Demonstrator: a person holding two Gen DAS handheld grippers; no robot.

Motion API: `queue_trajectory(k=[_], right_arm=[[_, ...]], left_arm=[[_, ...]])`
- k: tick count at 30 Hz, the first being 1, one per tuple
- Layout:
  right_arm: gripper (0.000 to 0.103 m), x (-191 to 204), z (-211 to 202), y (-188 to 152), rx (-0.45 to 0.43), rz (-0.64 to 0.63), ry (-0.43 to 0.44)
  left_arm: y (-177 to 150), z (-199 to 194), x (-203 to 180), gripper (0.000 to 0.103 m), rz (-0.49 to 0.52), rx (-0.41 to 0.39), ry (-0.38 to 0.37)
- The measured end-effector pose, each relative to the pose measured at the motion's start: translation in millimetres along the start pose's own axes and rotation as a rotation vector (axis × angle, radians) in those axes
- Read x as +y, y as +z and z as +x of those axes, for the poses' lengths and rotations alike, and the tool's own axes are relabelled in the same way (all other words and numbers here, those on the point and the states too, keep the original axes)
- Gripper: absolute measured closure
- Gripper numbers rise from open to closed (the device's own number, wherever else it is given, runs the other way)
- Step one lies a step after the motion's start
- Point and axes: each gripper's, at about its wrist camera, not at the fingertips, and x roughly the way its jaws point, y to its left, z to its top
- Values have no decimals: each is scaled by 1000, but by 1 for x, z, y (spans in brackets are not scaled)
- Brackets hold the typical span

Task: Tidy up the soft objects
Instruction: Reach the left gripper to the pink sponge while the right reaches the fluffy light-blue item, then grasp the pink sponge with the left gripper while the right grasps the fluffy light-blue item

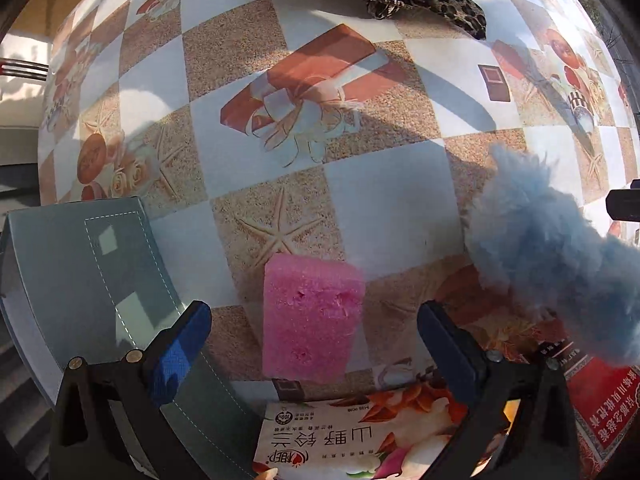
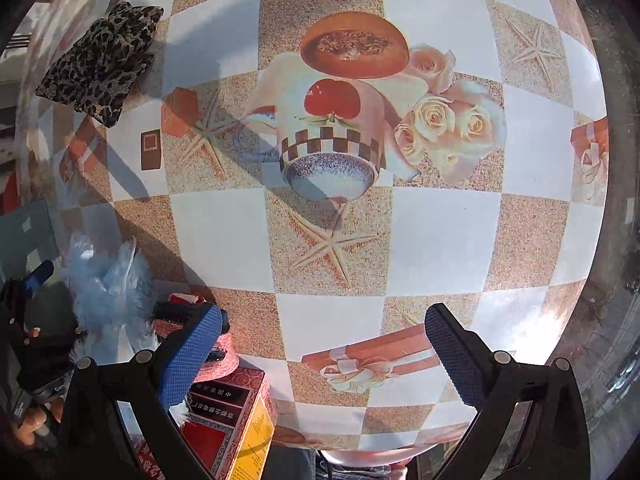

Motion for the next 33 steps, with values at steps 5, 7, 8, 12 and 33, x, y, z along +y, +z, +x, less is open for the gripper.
queue_trajectory(k=[5,7,8,12,33], right_arm=[[1,1,-14,-21,-73,22,151],[1,12,-26,-24,-98,-38,225],[1,23,-33,-24,-97,-89,254],[1,76,-40,-23,-29,-322,241],[8,0,-52,12,-238,-40,-17]], left_arm=[[-4,15,0,0,-13,51,-8],[-2,20,1,0,-18,67,0],[-2,22,1,0,-16,75,-1],[-1,25,-1,0,-28,69,-10],[33,5,13,28,-74,-18,-93]])
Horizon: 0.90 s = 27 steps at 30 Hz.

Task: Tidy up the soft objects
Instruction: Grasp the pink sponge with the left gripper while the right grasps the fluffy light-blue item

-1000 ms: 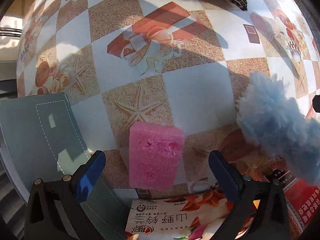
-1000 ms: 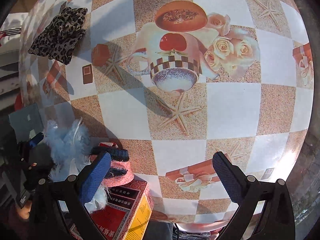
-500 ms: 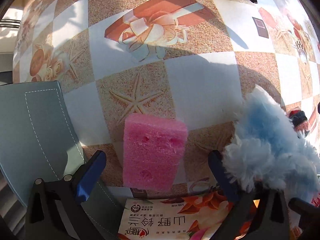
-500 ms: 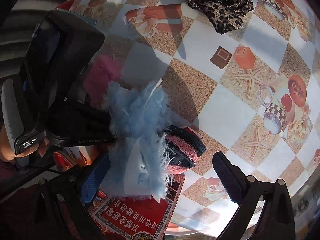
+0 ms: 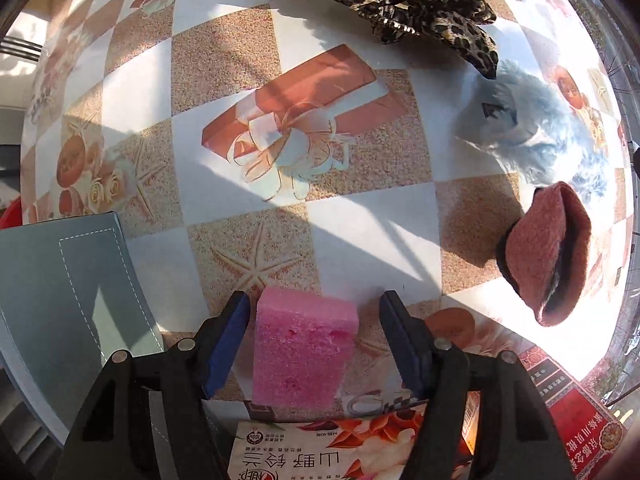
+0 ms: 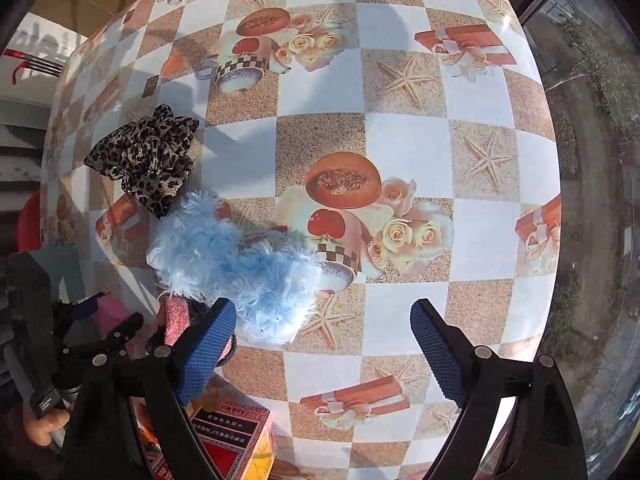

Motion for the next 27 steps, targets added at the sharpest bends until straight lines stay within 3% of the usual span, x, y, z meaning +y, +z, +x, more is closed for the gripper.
queue_trajectory(k=[1,4,7,10,14,16,21,25,27], right_arm=[[1,0,1,-1,4,-5,20],[1,11,9,0,8,-42,78],[1,48,28,9,7,-100,95],[1,73,41,33,3,-177,31],[0,93,71,38,35,-253,-63],[0,100,79,37,22,-292,-151],[0,101,78,34,-10,-300,-159],[2,103,81,29,40,-334,-173],[16,119,87,27,6,-313,-172]], left_arm=[[0,0,2,24,-1,-2,4],[-10,3,14,24,-18,-3,8],[-14,6,19,23,-22,3,20],[-23,11,25,22,-19,18,41],[-24,12,26,20,-22,7,47],[-26,15,23,17,-30,2,54],[-38,21,24,6,-55,11,30],[-42,23,23,11,-43,9,20],[-47,20,13,23,-22,0,-4]])
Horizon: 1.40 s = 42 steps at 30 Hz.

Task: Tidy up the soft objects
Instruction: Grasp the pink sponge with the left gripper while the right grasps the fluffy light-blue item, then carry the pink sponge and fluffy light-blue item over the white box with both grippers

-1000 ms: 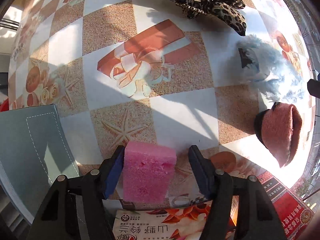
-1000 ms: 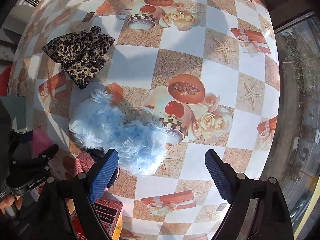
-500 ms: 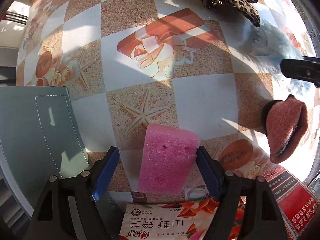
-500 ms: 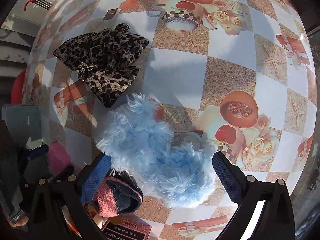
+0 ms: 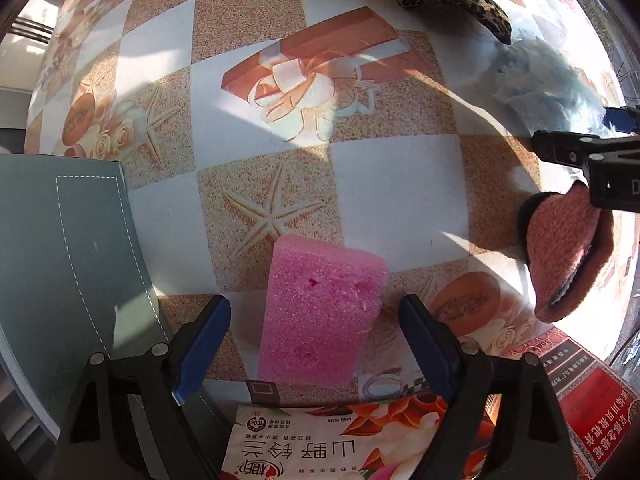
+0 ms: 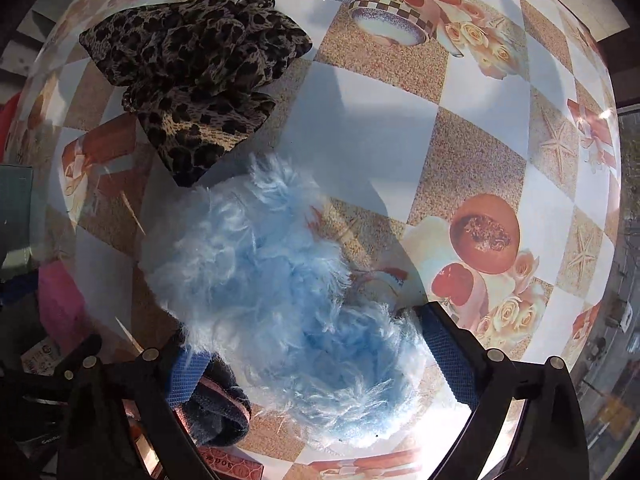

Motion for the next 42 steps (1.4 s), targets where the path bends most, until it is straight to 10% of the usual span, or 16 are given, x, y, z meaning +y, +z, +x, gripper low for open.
queue_trajectory(k=[2,4,24,42], right_arm=[[61,-4,-10,-5,-35,6,-2],[77,-5,-16,-8,-49,11,36],[77,-48,-157,-109,-237,291,264],[77,144,-206,-143,-272,141,384]], left_arm=[[-1,-5,-7,41,34,-22,3],[-2,-8,-22,54,80,-48,28],[-79,-144,-19,54,126,-368,-59],[-183,-178,74,54,32,-480,-12]])
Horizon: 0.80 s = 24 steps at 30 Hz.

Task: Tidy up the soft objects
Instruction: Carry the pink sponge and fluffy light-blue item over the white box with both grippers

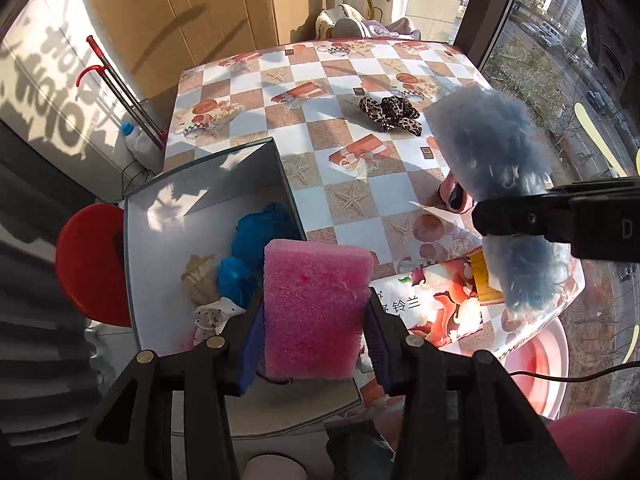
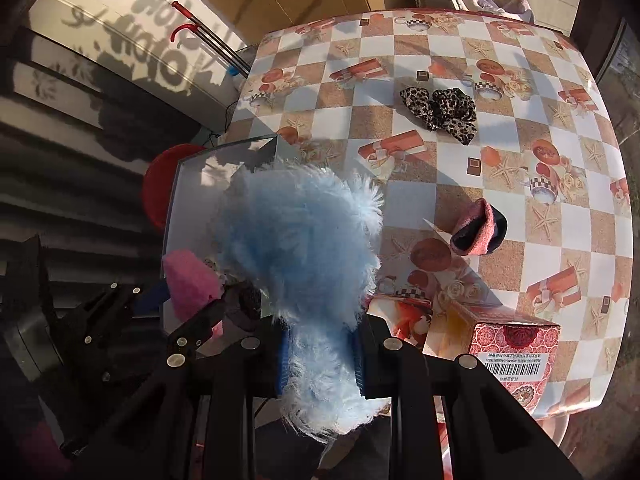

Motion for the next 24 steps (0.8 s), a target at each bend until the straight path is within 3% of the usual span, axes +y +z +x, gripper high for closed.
queue_trajectory(k=[12,24], right_arm=[[77,79,51,-16,120,-161,34],[77,89,56,-16,142,-176,30]], left_arm=[[-38,-7,55,54,-132,5,62],[-44,-14,68,54,-179,-18,75]])
